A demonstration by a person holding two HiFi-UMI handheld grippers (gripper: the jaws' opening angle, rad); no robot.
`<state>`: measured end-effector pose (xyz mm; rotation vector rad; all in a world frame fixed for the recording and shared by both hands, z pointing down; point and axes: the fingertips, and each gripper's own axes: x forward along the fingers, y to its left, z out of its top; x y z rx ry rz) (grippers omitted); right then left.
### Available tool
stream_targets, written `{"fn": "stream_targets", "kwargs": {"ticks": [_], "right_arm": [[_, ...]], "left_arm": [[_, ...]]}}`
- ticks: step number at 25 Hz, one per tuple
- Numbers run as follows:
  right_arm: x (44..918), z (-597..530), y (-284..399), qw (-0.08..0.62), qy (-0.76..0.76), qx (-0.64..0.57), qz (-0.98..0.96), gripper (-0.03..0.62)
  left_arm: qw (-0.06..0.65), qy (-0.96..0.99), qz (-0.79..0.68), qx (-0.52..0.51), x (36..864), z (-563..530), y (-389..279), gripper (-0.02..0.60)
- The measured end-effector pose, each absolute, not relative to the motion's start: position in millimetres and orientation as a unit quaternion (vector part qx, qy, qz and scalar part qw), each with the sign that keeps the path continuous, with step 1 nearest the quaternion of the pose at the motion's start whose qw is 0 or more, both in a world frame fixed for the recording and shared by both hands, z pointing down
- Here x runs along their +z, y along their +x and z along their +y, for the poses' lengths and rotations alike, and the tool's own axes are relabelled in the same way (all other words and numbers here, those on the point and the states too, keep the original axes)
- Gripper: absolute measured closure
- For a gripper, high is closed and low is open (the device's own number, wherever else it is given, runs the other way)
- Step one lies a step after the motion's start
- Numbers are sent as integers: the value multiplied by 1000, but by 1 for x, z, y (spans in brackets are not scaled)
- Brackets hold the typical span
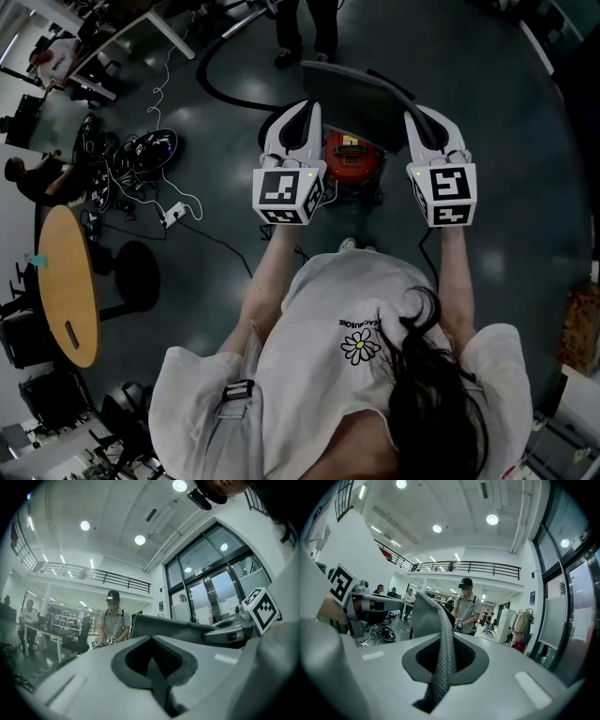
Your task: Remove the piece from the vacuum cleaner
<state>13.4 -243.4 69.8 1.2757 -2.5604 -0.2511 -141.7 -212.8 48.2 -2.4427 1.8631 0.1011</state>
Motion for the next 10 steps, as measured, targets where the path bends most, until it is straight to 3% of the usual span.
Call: {"fn": "stream_targets", "kwargs": {"ticks": [10], "right_arm": [[76,-234,6,150,427,-99,-886,560]], "left_arm": [[30,-797,603,32,56,-208,-140,581]]}}
